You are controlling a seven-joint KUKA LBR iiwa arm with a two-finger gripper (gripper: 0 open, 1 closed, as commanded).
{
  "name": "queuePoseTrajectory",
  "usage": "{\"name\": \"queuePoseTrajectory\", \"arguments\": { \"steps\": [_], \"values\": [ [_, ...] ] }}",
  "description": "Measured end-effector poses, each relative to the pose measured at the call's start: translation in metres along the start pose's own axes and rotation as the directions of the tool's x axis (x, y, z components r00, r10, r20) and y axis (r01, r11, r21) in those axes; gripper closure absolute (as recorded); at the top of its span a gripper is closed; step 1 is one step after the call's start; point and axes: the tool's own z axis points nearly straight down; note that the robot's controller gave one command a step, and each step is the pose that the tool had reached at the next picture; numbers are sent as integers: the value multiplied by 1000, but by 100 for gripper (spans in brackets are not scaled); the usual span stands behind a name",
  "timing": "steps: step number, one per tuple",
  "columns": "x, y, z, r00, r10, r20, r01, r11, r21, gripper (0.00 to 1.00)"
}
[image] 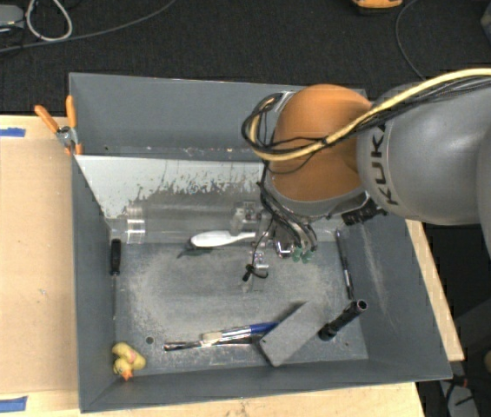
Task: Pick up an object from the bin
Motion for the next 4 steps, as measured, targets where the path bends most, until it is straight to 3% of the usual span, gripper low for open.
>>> {"name": "queuePoseTrajectory", "arguments": {
  "steps": [1,2,3,4],
  "values": [
    [-2,0,-4,1000,3,7,-3,1000,-1,0],
    [29,21,64,966,-260,10,260,966,1,0],
    [43,29,84,932,-363,4,363,932,1,0],
    [97,68,81,904,-427,-7,427,904,-2,0]
  ]
}}
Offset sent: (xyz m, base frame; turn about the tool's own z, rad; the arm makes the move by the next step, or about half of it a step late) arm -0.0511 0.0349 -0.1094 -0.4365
